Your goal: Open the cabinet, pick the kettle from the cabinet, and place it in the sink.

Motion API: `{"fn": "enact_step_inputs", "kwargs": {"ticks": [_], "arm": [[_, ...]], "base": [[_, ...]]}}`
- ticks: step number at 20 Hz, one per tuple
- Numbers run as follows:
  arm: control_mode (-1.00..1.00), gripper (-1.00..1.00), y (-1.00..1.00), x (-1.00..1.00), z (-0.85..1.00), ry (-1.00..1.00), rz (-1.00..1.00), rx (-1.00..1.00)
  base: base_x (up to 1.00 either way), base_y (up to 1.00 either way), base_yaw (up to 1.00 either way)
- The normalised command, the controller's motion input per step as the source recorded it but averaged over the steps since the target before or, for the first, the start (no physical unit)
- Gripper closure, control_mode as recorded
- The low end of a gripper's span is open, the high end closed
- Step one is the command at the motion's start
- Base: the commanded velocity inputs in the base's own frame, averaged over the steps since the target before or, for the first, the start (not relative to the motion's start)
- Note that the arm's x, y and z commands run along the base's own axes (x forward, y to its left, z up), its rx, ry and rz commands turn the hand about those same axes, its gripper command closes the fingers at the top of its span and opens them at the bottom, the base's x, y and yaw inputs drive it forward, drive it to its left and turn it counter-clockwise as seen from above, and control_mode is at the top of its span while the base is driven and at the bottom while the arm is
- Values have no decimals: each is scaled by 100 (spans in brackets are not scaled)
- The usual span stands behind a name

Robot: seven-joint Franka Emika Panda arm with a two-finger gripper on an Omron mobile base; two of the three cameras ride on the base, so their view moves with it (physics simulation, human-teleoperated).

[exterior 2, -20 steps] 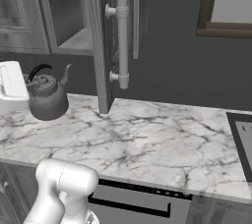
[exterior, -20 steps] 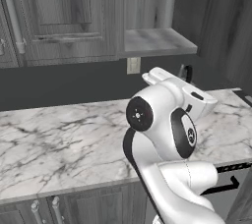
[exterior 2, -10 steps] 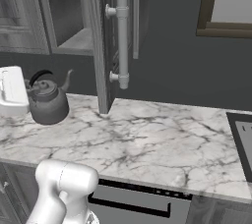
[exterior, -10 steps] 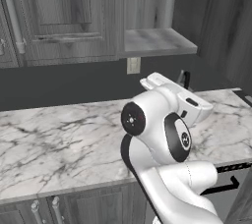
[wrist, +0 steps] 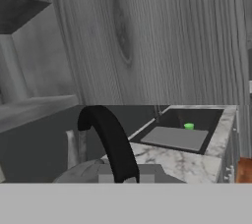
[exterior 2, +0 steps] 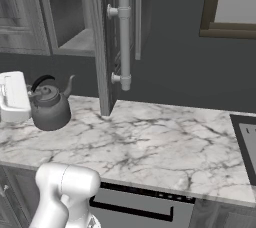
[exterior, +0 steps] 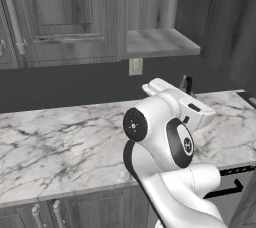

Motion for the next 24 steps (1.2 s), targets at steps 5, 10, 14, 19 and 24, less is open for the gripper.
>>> {"fn": "enact_step_inputs", "kwargs": {"ticks": [5, 10, 14, 19, 24], "arm": [[-100, 100, 0, 0, 0, 0, 0, 0], [-100, 100, 0, 0, 0, 0, 0, 0], [-100, 100, 0, 0, 0, 0, 0, 0], [-100, 100, 0, 0, 0, 0, 0, 0], [-100, 100, 0, 0, 0, 0, 0, 0]], "base": [[0, 0, 0], [0, 0, 0], [0, 0, 0], [0, 0, 0], [0, 0, 0]]}}
